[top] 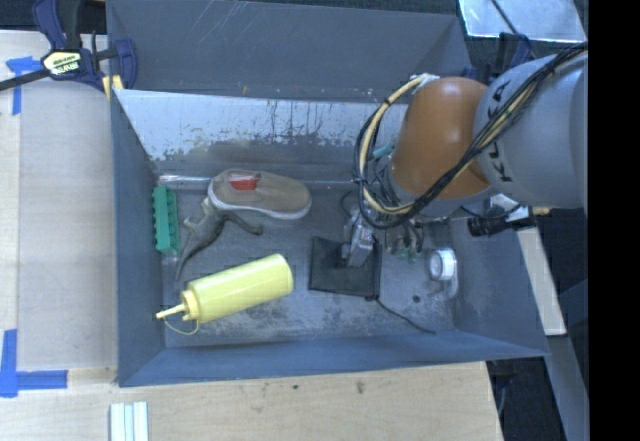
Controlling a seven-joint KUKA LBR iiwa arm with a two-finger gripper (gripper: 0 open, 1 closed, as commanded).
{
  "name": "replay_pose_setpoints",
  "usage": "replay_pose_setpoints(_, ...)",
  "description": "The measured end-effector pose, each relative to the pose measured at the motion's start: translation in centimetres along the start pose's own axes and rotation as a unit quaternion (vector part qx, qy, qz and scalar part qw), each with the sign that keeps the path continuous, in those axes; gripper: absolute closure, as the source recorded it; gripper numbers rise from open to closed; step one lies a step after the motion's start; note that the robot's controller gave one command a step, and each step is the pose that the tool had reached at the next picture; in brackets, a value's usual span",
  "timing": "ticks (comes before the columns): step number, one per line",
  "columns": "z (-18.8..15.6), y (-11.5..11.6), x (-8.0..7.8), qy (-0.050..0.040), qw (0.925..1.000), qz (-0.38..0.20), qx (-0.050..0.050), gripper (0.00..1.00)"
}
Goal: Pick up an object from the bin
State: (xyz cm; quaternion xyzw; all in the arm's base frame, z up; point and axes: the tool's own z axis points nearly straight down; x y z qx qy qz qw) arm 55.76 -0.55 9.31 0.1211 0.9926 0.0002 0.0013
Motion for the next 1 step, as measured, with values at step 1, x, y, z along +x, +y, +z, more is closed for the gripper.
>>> replay_pose_setpoints(1, -1.15, -0.04, 0.11, 0.0029, 1.0000, 0.000, 0.001, 1.00)
